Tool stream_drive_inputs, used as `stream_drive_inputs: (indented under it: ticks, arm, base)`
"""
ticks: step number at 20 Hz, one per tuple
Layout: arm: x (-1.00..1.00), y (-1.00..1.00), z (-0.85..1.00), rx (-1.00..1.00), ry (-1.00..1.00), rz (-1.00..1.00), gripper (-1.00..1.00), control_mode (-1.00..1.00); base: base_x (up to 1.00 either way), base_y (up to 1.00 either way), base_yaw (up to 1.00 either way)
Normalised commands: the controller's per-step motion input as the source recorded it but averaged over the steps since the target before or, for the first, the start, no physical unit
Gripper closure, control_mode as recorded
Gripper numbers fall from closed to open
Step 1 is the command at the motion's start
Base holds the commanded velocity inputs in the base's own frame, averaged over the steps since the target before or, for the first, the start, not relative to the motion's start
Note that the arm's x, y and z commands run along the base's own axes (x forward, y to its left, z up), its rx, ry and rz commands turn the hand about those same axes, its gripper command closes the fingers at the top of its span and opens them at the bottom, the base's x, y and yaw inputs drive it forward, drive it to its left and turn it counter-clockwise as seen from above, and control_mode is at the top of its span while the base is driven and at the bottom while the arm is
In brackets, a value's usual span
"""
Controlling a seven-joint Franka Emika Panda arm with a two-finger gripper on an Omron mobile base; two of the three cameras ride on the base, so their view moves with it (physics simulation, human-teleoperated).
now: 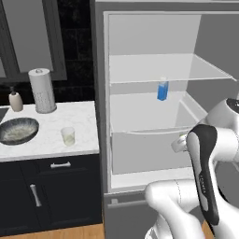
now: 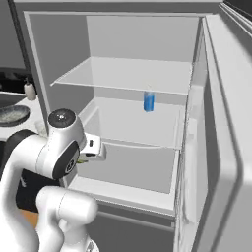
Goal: Grab a lemon wedge from the fridge and one ice cube from the ice bowl, and put them in the glass of lemonade.
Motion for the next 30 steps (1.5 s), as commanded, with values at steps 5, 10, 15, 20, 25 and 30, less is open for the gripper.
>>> stream_drive_inputs:
  ticks: [5, 10, 15, 20, 25, 30]
  arm:
    - [0.00, 0.00, 0.00, 0.00, 0.00, 0.00, 1.00, 1.00]
    - [0.00, 0.00, 0.00, 0.00, 0.00, 0.00, 1.00, 1.00]
    - [0.00, 0.00, 0.00, 0.00, 0.00, 0.00, 1.00, 1.00]
    - [0.00, 0.00, 0.00, 0.00, 0.00, 0.00, 1.00, 1.00]
    - [0.00, 0.00, 0.00, 0.00, 0.00, 0.00, 1.00, 1.00]
    - [0.00, 0.00, 0.00, 0.00, 0.00, 0.00, 1.00, 1.00]
  base:
    - [-0.69, 0.36, 0.00]
    - [-0.92, 0.60, 0.00]
    - [-0.54, 0.69, 0.00]
    - [0.17, 0.96, -0.12]
    - [0.60, 1.00, -0.35]
    - [0.64, 0.77, -0.47]
